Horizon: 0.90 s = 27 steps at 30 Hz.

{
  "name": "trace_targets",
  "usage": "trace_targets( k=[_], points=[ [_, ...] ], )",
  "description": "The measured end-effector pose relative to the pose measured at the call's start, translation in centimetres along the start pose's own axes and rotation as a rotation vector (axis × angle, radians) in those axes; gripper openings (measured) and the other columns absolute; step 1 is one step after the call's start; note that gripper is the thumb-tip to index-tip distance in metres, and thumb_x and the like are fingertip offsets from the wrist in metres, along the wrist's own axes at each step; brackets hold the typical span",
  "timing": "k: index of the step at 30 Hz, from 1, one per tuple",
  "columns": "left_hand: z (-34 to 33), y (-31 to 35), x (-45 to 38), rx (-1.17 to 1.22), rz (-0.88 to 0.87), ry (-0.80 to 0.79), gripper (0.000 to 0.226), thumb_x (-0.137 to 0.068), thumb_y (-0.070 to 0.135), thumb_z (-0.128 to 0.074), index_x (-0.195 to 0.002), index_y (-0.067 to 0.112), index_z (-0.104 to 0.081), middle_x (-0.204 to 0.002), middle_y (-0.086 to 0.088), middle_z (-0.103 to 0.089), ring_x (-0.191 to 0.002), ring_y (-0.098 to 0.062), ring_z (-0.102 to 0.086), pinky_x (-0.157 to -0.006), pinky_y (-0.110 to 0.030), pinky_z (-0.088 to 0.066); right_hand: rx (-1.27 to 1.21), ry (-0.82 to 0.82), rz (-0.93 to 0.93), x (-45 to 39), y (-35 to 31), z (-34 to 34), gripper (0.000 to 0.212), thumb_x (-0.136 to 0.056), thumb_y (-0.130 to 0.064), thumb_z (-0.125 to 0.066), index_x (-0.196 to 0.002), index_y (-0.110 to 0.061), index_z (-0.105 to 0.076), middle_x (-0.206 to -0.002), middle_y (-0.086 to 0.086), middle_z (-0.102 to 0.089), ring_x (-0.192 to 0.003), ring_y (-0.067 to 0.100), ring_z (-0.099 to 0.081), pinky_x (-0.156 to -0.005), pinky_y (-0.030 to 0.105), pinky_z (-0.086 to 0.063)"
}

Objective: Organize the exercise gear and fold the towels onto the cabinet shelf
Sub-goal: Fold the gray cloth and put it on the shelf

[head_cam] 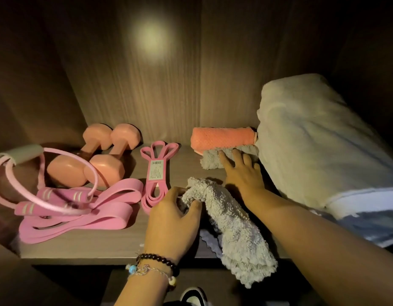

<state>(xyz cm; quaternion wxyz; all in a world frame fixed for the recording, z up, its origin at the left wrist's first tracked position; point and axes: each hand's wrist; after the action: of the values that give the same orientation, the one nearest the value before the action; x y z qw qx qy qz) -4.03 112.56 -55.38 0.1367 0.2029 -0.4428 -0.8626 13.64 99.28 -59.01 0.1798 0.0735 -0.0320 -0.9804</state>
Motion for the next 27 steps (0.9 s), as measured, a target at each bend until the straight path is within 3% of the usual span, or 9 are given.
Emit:
trace_targets(
  k=[3,7,10,12,15,17,19,23,27],
  points=[
    [0.1,0.8,0.3,0.116,0.010,0.115,0.024,-0.083,0.023,-0.070,-0.094,0.026,-0.049,-0.060,0.007,-0.048,-0.048,-0.003,-0.045,-0.047,-0.014,-0.034,-0.051,0.044,0.025,0.8,0.1,1.0,0.100,-0.088,-0.022,-0.066,-0.152,-0.029,0.010,-0.159,0.013,0.001,-0.141,0.040,-0.013,-0.115,0.049,-0.019],
    [0.6,1.8,1.1,0.204,0.022,0.208,0.028,-0.080,0.021,-0.073,-0.085,0.027,-0.046,-0.081,0.009,-0.058,-0.065,0.004,-0.053,-0.061,-0.006,-0.039,-0.738,0.207,-0.034,4.0,-0.9,5.7,0.070,-0.085,0.014,-0.044,-0.147,-0.018,-0.033,-0.151,0.008,-0.028,-0.141,0.029,-0.022,-0.115,0.047,-0.026],
    [1.1,2.7,1.2,0.215,0.045,0.209,0.028,-0.078,0.022,-0.076,-0.083,0.025,-0.049,-0.077,0.003,-0.060,-0.063,-0.004,-0.052,-0.064,-0.013,-0.044,-1.026,0.170,-0.053,7.5,-1.2,9.3,0.054,-0.081,0.009,-0.041,-0.112,-0.032,-0.058,-0.122,0.001,-0.054,-0.105,0.021,-0.056,-0.081,0.034,-0.050],
    [1.5,3.4,1.1,0.240,0.080,0.207,0.027,-0.076,0.026,-0.079,-0.086,0.021,-0.054,-0.083,-0.005,-0.067,-0.072,-0.022,-0.062,-0.074,-0.037,-0.052,-0.992,0.062,0.024,10.7,-1.1,11.4,0.044,-0.084,-0.003,-0.046,-0.109,-0.039,-0.054,-0.107,-0.001,-0.056,-0.078,0.017,-0.058,-0.062,0.026,-0.044],
    [2.6,5.6,2.0,0.302,0.087,0.205,0.034,-0.066,0.037,-0.080,-0.085,0.021,-0.056,-0.086,-0.004,-0.070,-0.083,-0.024,-0.067,-0.079,-0.047,-0.054,-0.714,0.022,0.107,14.7,-0.6,13.2,0.054,-0.085,-0.023,-0.057,-0.137,-0.030,-0.043,-0.126,0.001,-0.049,-0.115,0.021,-0.048,-0.094,0.031,-0.039],
    [3.5,7.3,2.8,0.319,0.094,0.190,0.032,-0.066,0.036,-0.079,-0.082,0.019,-0.057,-0.084,-0.003,-0.071,-0.084,-0.024,-0.068,-0.080,-0.046,-0.054,-0.603,0.039,0.110,16.0,-0.8,13.5,0.057,-0.084,-0.031,-0.059,-0.138,-0.025,-0.039,-0.130,0.002,-0.038,-0.125,0.023,-0.032,-0.107,0.036,-0.028],
    [4.7,9.0,3.7,0.317,0.073,0.177,0.035,-0.064,0.039,-0.078,-0.081,0.015,-0.059,-0.082,-0.006,-0.071,-0.084,-0.026,-0.068,-0.081,-0.045,-0.054,-0.695,0.144,0.144,17.3,-0.9,13.9,0.049,-0.081,-0.032,-0.055,-0.128,-0.023,-0.049,-0.116,-0.002,-0.040,-0.120,0.022,-0.035,-0.102,0.030,-0.028],
    [7.5,12.4,6.0,0.266,-0.005,0.220,0.029,-0.077,0.033,-0.075,-0.071,0.013,-0.057,-0.072,-0.003,-0.064,-0.068,-0.016,-0.059,-0.061,-0.031,-0.046,-1.012,0.717,0.292,20.1,-0.7,16.9,0.029,-0.068,-0.008,-0.048,-0.091,-0.016,-0.064,-0.089,-0.005,-0.054,-0.087,0.014,-0.053,-0.077,0.021,-0.041],
    [8.8,14.2,8.2,0.420,-0.037,0.250,0.048,-0.068,0.039,-0.077,-0.066,-0.002,-0.051,-0.064,-0.015,-0.054,-0.062,-0.018,-0.049,-0.058,-0.034,-0.043,-1.034,0.705,0.519,23.7,-0.6,20.7,0.023,-0.074,-0.011,-0.048,-0.092,-0.014,-0.061,-0.087,-0.006,-0.054,-0.082,0.008,-0.051,-0.072,0.019,-0.039]
  ],
)
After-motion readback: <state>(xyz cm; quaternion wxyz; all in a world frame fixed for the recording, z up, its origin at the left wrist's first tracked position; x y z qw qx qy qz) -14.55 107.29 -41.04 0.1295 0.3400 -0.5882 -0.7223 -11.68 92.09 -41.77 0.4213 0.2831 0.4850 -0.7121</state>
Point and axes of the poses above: each hand's wrist, its own x-axis away from the middle knuckle, its own z-axis out of the back of the hand, y = z × x
